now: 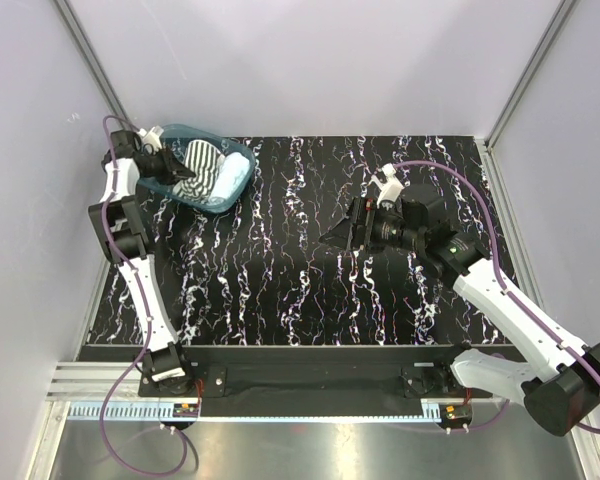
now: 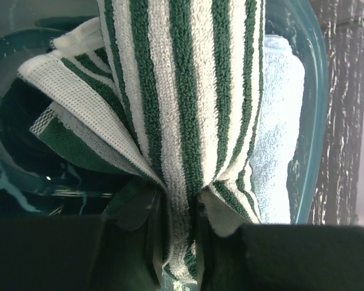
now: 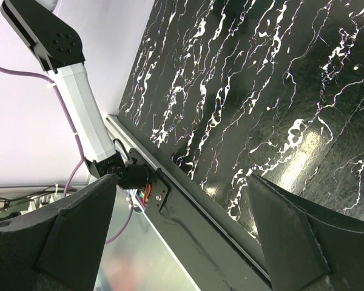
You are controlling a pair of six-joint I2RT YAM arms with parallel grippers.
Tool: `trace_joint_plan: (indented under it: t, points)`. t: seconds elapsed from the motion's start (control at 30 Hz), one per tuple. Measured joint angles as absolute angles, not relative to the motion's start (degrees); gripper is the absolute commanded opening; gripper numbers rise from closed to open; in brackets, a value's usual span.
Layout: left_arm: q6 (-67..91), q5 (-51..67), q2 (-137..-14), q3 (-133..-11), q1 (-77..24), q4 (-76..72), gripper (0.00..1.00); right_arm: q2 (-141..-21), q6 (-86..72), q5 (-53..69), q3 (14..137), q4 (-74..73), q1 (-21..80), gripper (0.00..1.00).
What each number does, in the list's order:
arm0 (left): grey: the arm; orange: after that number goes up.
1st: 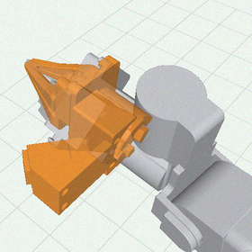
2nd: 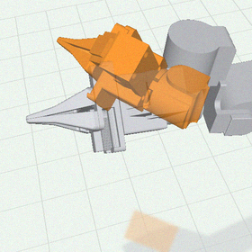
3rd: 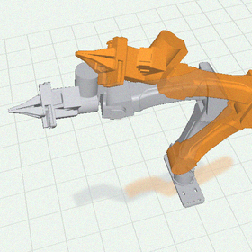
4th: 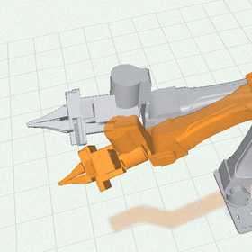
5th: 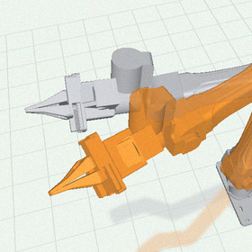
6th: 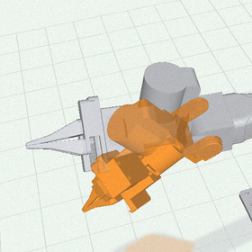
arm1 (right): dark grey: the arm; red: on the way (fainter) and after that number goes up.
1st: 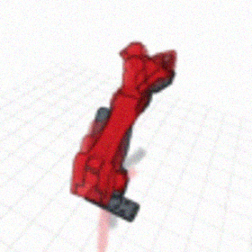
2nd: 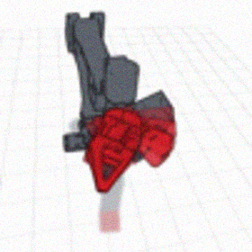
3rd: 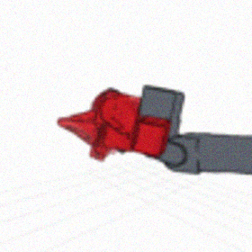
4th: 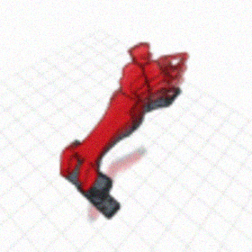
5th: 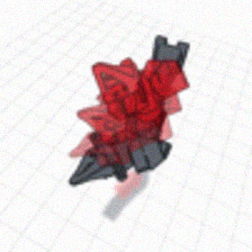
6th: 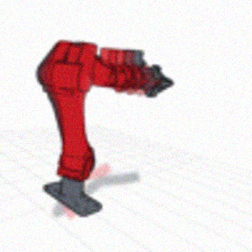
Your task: Roll the towels
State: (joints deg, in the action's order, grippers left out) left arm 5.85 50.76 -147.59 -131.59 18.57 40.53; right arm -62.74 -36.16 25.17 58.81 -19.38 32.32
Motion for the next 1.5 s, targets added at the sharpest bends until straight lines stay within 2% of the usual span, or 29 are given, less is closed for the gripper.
trace_joint_plan:
  t: [0.07, 0.13, 0.17, 0.2, 0.23, 0.27, 0.77, 1.3, 1.5]
  points:
    - [5.8, 51.7, -147.9, -131.8, 18.5, 40.5, 0.35, -62.8, -36.2, 25.2, 58.8, -19.4, 32.3, 0.96]
    - [5.8, 52.3, -148.2, -131.9, 18.4, 40.5, 0.53, -62.8, -36.2, 25.2, 58.8, -19.3, 32.3, 0.96]
    - [5.7, 52.5, -148.3, -131.9, 18.3, 40.4, 0.69, -62.8, -36.2, 25.2, 58.8, -19.3, 32.3, 0.96]
    - [5.7, 52.7, -148.4, -131.9, 18.2, 40.5, 0.79, -62.8, -36.2, 25.2, 58.8, -19.2, 32.3, 0.96]
    - [5.8, 52.8, -148.6, -131.9, 18.0, 40.4, 0.96, -62.8, -36.2, 25.2, 58.8, -19.2, 32.3, 0.96]
    - [5.9, 53.0, -148.7, -131.8, 17.9, 40.3, 0.99, -62.7, -36.2, 25.2, 58.8, -19.2, 32.3, 0.96]
    - [12.5, 49.8, -146.5, -129.7, 20.8, 36.5, 0.99, -62.7, -36.3, 25.2, 58.8, -19.2, 32.3, 0.96]
    - [16.8, 46.0, -138.0, -129.6, 22.7, 32.7, 0.99, -62.8, -36.2, 25.1, 58.8, -19.4, 32.3, 0.96]
    - [17.3, 45.8, -127.8, -120.2, 22.4, 30.8, 0.99, -63.9, -34.3, 24.1, 61.5, -21.1, 32.3, 0.96]
